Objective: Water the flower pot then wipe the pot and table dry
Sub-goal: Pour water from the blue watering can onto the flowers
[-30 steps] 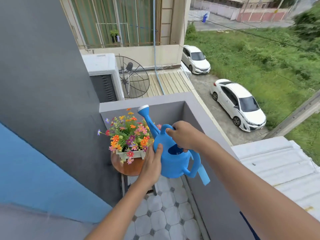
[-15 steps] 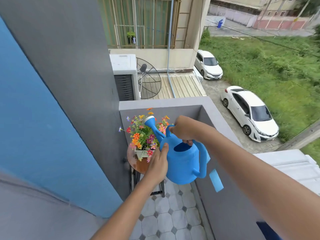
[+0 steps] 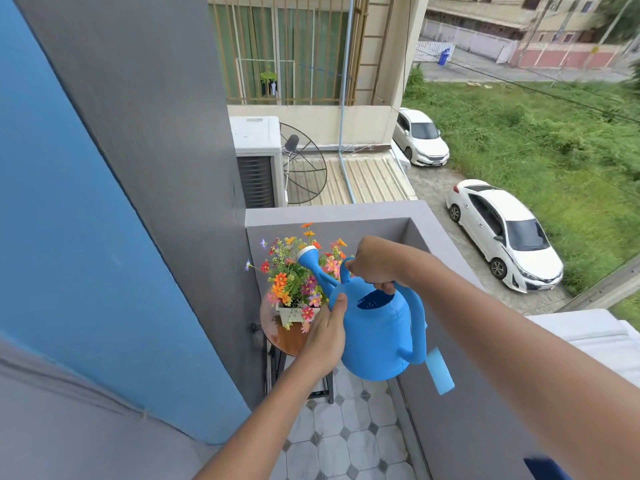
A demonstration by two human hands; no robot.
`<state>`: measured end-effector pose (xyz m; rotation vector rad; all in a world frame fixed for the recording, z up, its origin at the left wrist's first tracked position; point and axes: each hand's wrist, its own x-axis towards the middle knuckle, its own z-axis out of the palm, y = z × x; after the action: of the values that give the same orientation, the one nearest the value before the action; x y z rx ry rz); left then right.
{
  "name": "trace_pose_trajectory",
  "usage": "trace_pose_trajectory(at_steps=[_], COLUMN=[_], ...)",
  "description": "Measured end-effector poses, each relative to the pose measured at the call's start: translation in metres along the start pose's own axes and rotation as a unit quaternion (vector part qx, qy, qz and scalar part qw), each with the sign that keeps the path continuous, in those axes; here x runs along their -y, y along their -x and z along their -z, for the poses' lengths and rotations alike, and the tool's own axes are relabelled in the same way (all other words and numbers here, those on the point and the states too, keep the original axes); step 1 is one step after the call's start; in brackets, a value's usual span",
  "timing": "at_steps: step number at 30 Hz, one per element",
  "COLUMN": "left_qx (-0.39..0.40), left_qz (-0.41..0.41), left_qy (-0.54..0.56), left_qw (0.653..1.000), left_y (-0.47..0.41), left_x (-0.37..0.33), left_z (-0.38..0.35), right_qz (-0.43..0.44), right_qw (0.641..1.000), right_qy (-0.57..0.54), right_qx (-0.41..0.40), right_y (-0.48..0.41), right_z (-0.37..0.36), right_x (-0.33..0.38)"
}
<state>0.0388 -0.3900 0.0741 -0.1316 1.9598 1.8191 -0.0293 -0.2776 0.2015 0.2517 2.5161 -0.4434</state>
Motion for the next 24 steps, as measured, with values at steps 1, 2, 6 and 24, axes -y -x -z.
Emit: trace_pose_trajectory(at_steps=[1,2,6,24], left_qx=[0.003,0.009,0.023,0.095], left_qz=[0.001,0.0,-0.009,-0.025], left_qy=[-0.002,-0.006,-0.01,-0.029], left_qw=[1.0,1.0,1.0,0.995], left_y=[0.001,0.003,0.001,-0.004], left_x=[-0.001,-0.003,-0.005,-0.008], left_z=[-0.001,-0.003,-0.009,-0.046], right_qz=[0.003,0.007,0.008,-0.037], right_qw=[1.0,1.0,0.999,0.996], right_qy=[-0.005,-0.01,-0.024,-0.079], right_qx=[-0.001,-0.006,-0.024,-0.019], right_y=[0.0,0.001,0.007,0.015], right_z=[0.0,0.0,0.004,0.019], right_x=[-0.003,-0.005,-0.014,-0.057])
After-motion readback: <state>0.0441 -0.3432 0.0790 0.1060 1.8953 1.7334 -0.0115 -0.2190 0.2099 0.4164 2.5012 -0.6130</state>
